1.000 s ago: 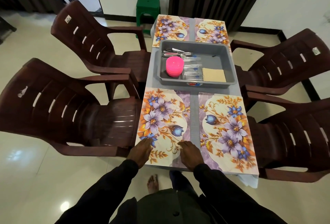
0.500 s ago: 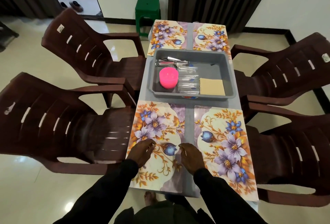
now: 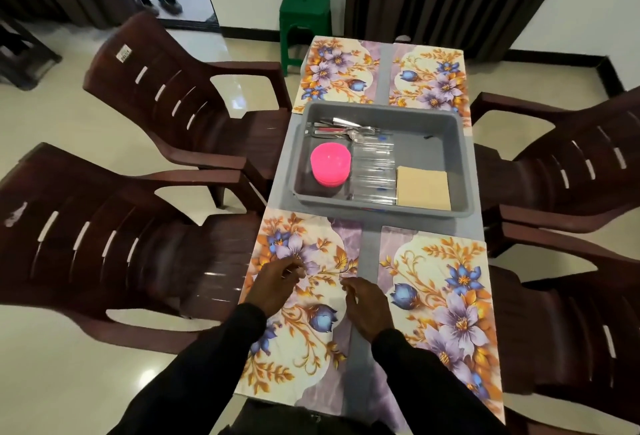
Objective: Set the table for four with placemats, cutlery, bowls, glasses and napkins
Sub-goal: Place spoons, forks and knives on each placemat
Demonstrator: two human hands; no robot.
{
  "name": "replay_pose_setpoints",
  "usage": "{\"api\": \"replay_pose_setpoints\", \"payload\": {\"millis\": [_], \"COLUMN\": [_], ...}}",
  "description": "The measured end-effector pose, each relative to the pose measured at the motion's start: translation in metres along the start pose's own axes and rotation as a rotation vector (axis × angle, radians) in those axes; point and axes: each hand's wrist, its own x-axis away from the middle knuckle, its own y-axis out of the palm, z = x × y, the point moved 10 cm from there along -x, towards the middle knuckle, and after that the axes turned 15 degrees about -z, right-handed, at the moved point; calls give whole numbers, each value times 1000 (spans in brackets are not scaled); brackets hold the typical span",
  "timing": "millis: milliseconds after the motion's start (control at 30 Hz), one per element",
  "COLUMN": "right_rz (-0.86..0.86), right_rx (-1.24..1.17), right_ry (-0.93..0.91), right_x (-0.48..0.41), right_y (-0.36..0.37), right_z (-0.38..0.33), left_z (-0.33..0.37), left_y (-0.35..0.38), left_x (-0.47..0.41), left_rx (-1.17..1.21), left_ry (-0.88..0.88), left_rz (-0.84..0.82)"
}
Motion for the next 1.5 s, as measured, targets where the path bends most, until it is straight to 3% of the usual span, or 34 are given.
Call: {"api": "replay_pose_setpoints", "payload": {"millis": [367,633,833,1200,1500], "right_rz": [200,380,366,451,101], "right_rx": [-82,-157,-102,116,420], "right_ry": [-66,-42,-16,-100,-62], "right_x": [-50,-95,-135,-249,-381], "right_y": [-75,-149,-189,-277,-265], "right_z": [-22,-30,-19,-69,-90], "left_z": [33,54,75,102,107], "left_y": [-73,-97,-98,-167,-173], "left_x": [-82,-143,-180,-268,-306], "left_rx": [414,384,386,376,405], "left_ry": [74,137,165,197,174], "left_rz": [33,-72,-107,25,51]}}
